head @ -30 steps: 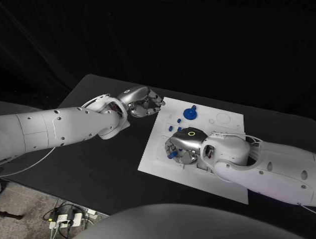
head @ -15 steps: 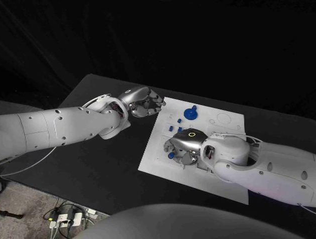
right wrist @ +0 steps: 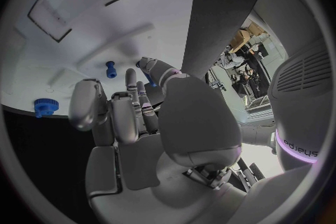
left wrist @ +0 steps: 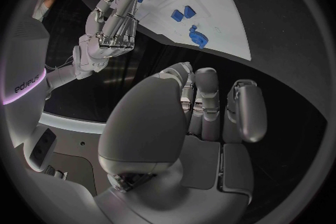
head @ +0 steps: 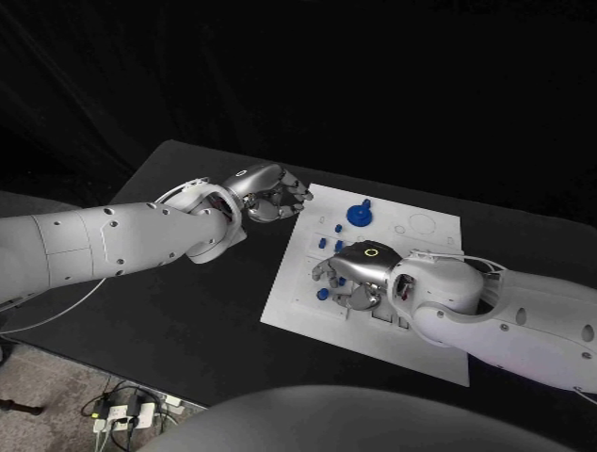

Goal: Assemble the parts on the task board

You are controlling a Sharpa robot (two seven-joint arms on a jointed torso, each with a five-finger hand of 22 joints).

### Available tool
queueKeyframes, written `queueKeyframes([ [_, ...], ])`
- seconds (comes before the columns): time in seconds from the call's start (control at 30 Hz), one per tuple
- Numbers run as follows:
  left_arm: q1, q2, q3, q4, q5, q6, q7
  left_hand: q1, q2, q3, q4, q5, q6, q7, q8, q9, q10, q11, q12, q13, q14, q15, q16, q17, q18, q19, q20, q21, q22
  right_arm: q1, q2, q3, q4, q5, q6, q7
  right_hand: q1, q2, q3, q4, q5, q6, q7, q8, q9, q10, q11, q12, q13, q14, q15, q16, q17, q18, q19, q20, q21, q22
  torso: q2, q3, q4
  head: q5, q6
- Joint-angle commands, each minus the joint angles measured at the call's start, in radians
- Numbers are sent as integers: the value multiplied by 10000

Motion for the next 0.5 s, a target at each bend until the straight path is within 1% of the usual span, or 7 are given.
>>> queueKeyframes([
  [0.03, 2, 19, 6, 8, -14, 101, 4, 83, -9, 50, 18, 51, -3, 81, 43, 10, 32, 25, -43, 12, -6, 58, -63, -3, 80, 25, 49, -30, 1901, 168, -406, 6, 333, -108, -977, 381, -53, -26, -63, -8, -61, 4, -41, -65, -39, -92, -16, -44, 11, -70, -15, -34, 10, 89, -63, 23, -22, 1488, -1, -2, 1, -74, 0],
  [0.2, 1, 6, 6, -15, -14, 90, 2, 88, -12, 60, 18, 54, -5, 86, 42, 9, 29, 27, -47, 12, -13, 59, -77, -26, 85, 16, 50, -52, 1895, 771, -1471, 10, 1196, 20, -1622, 630, -12, -71, -82, -34, 69, 166, -189, -58, -128, 5, -60, 17, 28, 1, -100, 27, 127, 59, 62, -10, 160, 1547, -6, -16, -35, -96, 0],
  [0.3, 0, 10, 5, -37, -9, 35, 42, 88, -12, 60, 18, 54, -5, 86, 42, 9, 29, 27, -47, 12, -13, 59, -77, -26, 85, 16, 50, -52, 1895, 1216, -2181, 8, 1685, 474, -1805, 751, 37, -15, -37, -42, 118, 215, -201, -61, -164, 14, -82, 18, 24, -64, -121, -25, -3, 74, 21, -35, 95, 1527, -19, -37, -38, -220, 0],
  [0.33, 0, 12, 5, -39, -6, 19, 57, 88, -12, 60, 18, 54, -5, 86, 42, 9, 29, 27, -47, 12, -13, 59, -77, -26, 85, 16, 50, -52, 1895, 1277, -2281, 7, 1745, 599, -1823, 782, 51, 4, -24, -42, 127, 228, -203, -61, -172, 22, -87, 21, 24, -70, -128, -29, -12, 73, 22, -40, 98, 1528, -20, -40, -39, -244, 0],
  [0.37, 0, 19, 4, -45, -1, -31, 100, 98, -10, 73, 16, 60, 5, 93, 48, 11, 27, 24, -51, 12, -14, 57, -75, -21, 83, 19, 50, -44, 1898, 1420, -2527, 6, 1882, 971, -1875, 851, 70, 48, 1, -35, 137, 259, -189, -59, -189, 52, -99, 38, 28, -88, -141, -43, -40, 73, 16, -52, 92, 1528, -27, -50, -45, -304, 0],
  [0.43, -2, 42, 3, -50, 2, -136, 180, 112, -7, 91, 13, 67, 20, 104, 56, 14, 30, 14, -53, 12, -14, 52, -73, -16, 84, 19, 48, -45, 1898, 1646, -2981, 0, 2112, 1882, -2047, 816, 7, 212, 6, 107, -57, 645, -73, 71, -216, 372, -197, 268, 117, -334, -207, -233, -447, 135, -215, -77, -231, 1433, -63, -100, -83, -395, 0],
  [0.5, -5, 77, 2, -54, -1, -218, 237, 123, -7, 103, 10, 71, 27, 107, 60, 16, 34, 7, -54, 14, -17, 48, -77, -21, 84, 20, 47, -43, 1899, 1789, -3373, -8, 2247, 2720, -2115, 507, -214, 381, -129, 388, -467, 1305, 120, 316, -205, 1077, -429, 851, 389, -920, -299, -678, -1370, 314, -803, -149, -1050, 1192, -104, -148, -110, -515, 0],
])
